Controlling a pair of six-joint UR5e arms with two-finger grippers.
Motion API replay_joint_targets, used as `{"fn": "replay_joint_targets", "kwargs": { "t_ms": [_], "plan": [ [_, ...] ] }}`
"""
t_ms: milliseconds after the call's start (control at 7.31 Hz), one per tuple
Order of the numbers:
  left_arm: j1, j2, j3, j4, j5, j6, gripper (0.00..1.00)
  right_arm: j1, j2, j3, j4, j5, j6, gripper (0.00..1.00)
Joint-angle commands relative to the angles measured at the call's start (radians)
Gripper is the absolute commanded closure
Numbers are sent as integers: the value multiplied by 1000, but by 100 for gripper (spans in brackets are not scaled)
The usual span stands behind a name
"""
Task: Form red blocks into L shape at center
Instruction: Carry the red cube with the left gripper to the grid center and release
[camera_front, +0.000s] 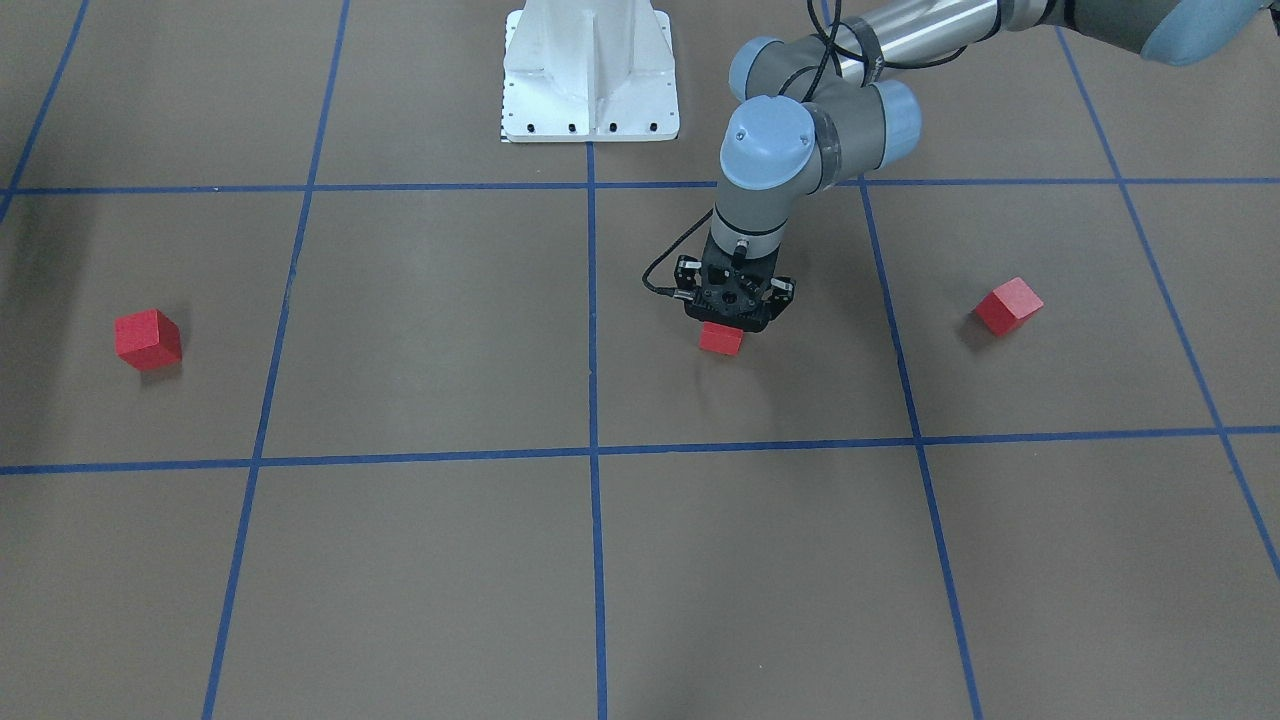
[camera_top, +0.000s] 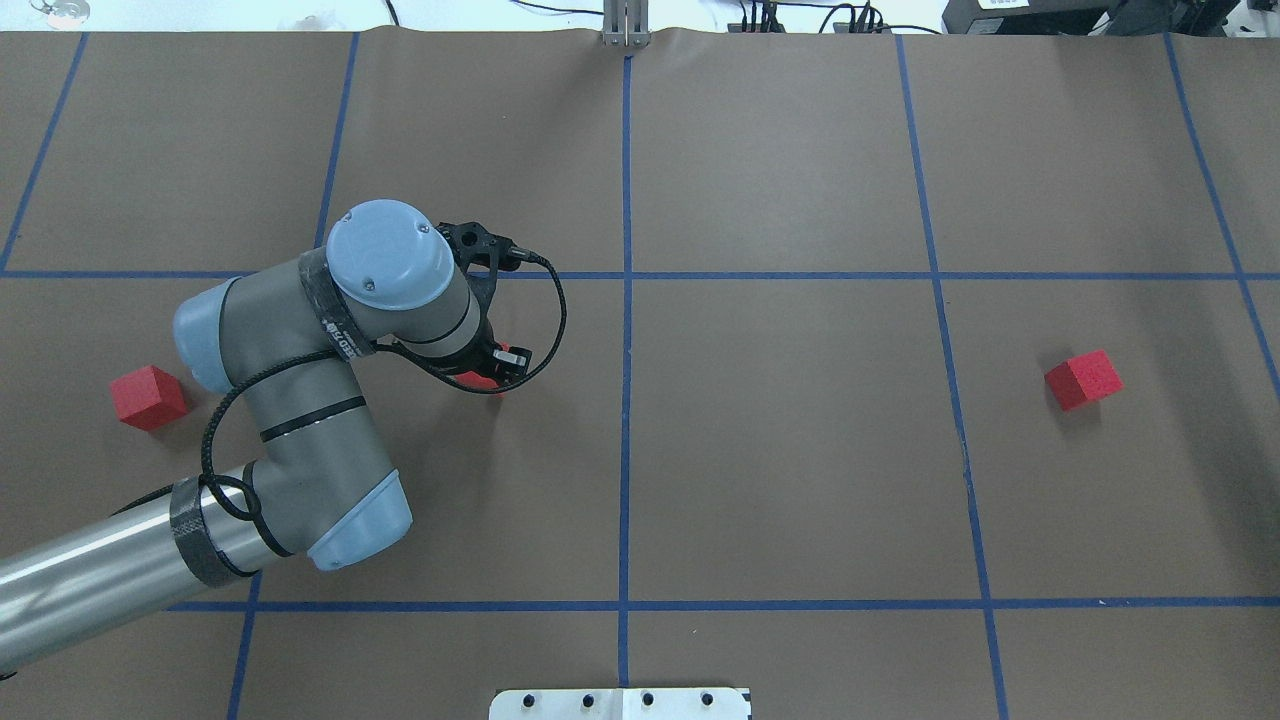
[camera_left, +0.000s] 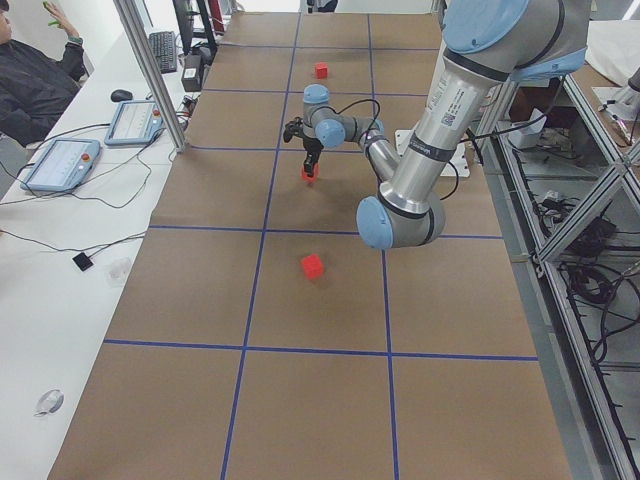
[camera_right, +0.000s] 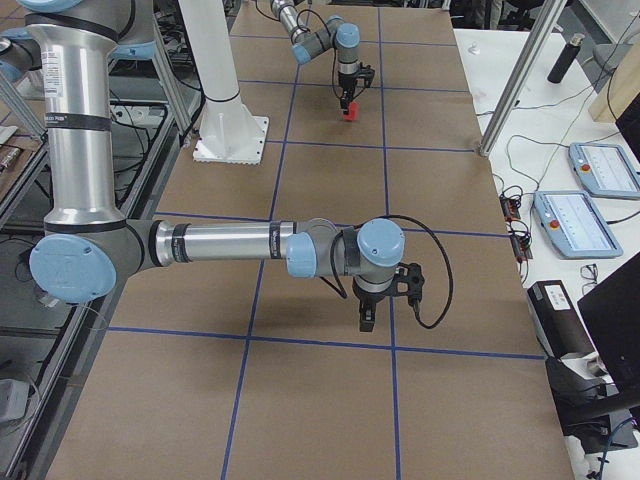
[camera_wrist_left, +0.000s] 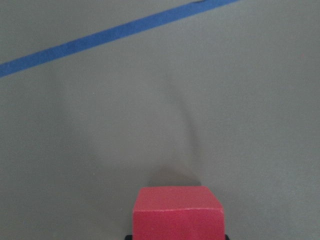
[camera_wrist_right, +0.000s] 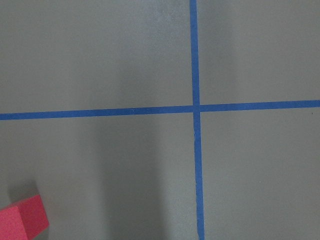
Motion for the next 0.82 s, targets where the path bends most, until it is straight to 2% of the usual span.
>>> {"fn": "replay_joint_targets", "kwargs": {
  "t_ms": [0, 137, 274, 410, 547, 684],
  "plan": [
    [-48, -73, 10, 45, -3, -31, 100, 1, -2, 7, 0, 0, -7, 1],
    [-74, -210, 90, 129, -3, -70, 100, 1, -2, 5, 0, -1, -8, 1],
    [-76, -299, 190, 125, -2, -138, 100, 1, -2, 8, 2, -1, -8, 1],
    [-75, -349, 280, 73, -2, -201, 100, 1, -2, 8, 2, -1, -7, 1],
    [-75, -395, 409, -56, -2, -267, 100, 1, -2, 8, 2, -3, -8, 1],
    [-75, -401, 494, -150, 0, -293, 100, 1, 0, 8, 2, -3, -7, 1]
  ]
}}
